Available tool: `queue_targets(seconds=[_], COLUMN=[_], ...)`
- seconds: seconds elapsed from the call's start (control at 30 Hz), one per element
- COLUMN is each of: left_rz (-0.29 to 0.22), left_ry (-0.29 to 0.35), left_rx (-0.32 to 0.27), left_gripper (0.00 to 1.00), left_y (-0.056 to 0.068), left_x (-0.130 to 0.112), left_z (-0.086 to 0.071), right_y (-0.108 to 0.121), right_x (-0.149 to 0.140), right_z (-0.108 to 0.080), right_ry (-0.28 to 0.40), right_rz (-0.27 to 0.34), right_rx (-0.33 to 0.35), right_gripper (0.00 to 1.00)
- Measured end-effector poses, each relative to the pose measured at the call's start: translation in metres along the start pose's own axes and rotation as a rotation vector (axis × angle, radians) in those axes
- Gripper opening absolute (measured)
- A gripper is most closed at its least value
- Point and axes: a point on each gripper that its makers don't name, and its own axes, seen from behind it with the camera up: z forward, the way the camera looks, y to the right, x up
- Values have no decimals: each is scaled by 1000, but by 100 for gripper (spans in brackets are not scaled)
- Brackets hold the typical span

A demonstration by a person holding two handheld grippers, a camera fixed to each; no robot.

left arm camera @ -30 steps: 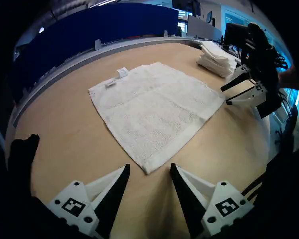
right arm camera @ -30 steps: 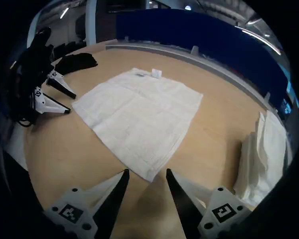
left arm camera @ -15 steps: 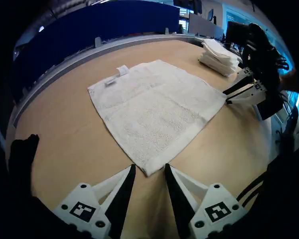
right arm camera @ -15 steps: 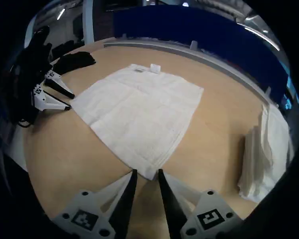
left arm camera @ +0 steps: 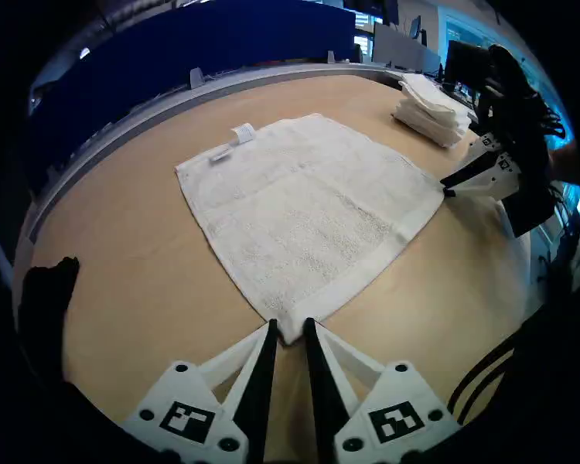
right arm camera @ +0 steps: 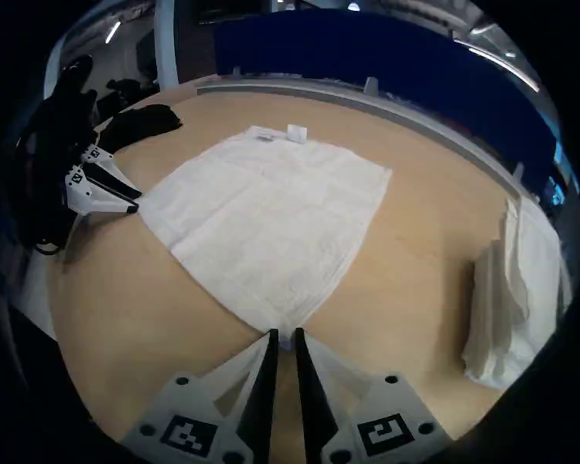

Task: Fold towel

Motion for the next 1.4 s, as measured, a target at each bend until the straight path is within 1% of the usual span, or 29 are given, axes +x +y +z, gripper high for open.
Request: queue_targets(seconds=[0.1, 0.17, 0.27, 0.37, 0.47, 0.67, 0.77, 0.97, 1.4], left_rz=[16, 21, 3, -29, -41, -18, -17, -35, -40], left_ry=[-1, -2, -4, -1, 1, -2, 1, 17, 43], left_rx=[4, 7, 6, -3, -11, -3, 1, -4, 1], left_gripper=[17, 14, 12, 11, 11, 10, 10, 10, 10], left_y=[2, 3, 5, 7, 7, 6, 6, 7, 9], left_x=[1, 1, 2, 5, 6, 5, 6, 14, 23], left_z=[0, 0, 0, 1, 1, 1, 0, -3, -7], right_y=[2, 3, 4, 4, 5, 5, 6, 8, 8], right_x=[1, 2, 1, 2, 1, 2, 3, 6, 17], right_z=[-1, -1, -2, -2, -3, -3, -3, -5, -13], right_ry=[0, 1, -1, -1, -1, 0, 3, 10, 34], right_rz=[-5, -10, -12, -10, -9, 3, 10, 13, 13], right_rx=[-8, -15, -14, -13, -15, -12, -9, -12, -14], right_gripper=[10, 8, 7, 7, 6, 5, 4, 3, 2])
